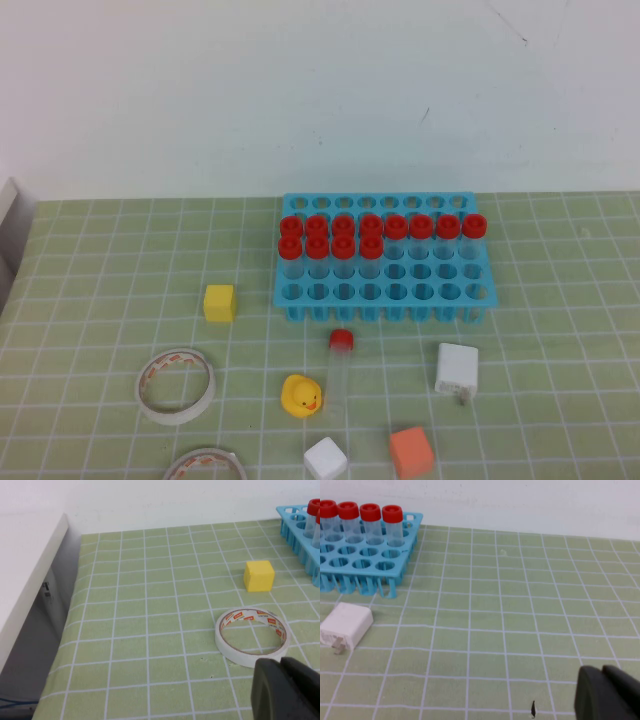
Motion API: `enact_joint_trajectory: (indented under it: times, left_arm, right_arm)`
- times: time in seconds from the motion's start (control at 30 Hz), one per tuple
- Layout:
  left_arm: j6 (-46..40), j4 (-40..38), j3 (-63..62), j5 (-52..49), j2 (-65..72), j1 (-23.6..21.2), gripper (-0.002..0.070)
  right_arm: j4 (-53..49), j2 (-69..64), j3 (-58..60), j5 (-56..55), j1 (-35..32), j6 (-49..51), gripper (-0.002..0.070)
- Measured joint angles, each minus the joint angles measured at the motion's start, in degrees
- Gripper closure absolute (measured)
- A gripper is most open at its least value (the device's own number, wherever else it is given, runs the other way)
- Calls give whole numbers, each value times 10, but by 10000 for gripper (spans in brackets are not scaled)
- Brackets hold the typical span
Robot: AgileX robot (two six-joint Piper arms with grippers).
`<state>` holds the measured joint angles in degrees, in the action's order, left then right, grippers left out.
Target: Place the test tubes
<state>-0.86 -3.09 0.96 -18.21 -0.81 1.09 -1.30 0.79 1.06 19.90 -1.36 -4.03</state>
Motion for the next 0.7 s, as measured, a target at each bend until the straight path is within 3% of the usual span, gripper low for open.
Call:
enact_joint_trajectory:
  times: [0.7]
  left_arm:
    - [-17,14,0,0,0,0,676]
  right_arm:
    - [0,0,0,0,0,0,678]
